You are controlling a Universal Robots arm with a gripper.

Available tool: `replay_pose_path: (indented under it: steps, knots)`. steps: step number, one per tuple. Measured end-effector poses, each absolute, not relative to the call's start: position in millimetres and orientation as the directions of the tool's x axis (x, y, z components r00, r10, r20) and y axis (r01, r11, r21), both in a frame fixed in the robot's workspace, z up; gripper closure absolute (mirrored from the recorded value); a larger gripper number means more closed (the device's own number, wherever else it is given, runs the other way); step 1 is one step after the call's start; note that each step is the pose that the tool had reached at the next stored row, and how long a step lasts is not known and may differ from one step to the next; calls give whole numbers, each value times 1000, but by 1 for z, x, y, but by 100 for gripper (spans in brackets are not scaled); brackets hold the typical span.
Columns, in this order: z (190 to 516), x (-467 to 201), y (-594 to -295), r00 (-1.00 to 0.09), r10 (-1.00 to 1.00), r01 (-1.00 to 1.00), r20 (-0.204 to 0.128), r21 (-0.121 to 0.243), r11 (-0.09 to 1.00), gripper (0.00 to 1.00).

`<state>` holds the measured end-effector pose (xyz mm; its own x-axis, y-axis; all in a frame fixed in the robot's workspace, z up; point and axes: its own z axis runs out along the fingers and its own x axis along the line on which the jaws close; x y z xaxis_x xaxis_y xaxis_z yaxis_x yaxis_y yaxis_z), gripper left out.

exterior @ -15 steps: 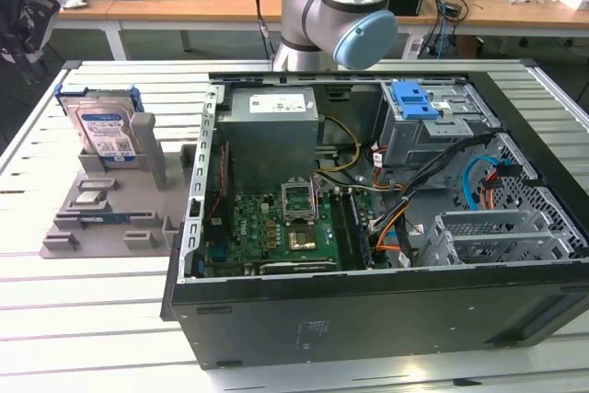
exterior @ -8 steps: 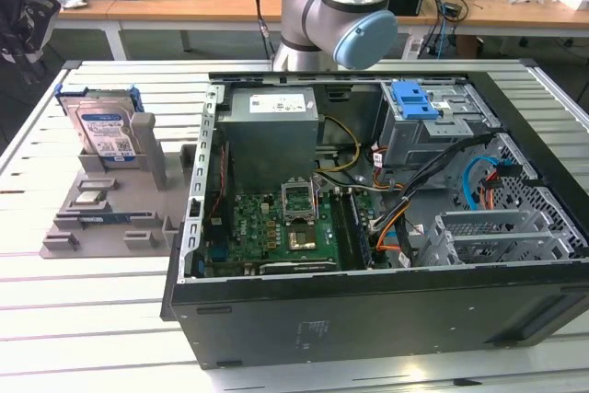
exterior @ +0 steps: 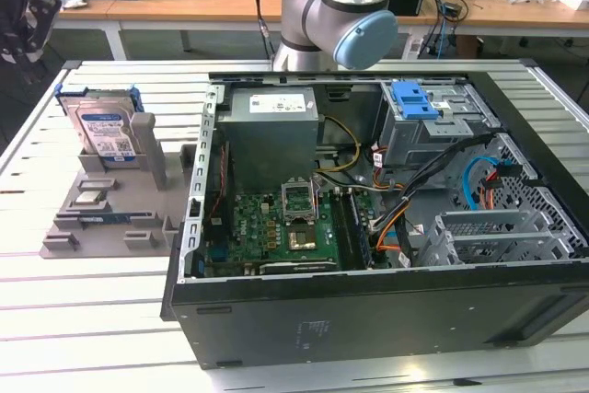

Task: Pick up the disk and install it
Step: 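Pick up the disk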

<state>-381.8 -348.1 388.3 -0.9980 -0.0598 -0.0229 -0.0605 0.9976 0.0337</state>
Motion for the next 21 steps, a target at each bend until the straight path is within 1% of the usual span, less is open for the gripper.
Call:
replay_pose_path:
  steps: [12,21]
  knots:
    - [388,-382,-348,-981,-193,-194,-23,34,980,89]
    - [388,-382,-348,-968,-250,-251,-23,34,967,89]
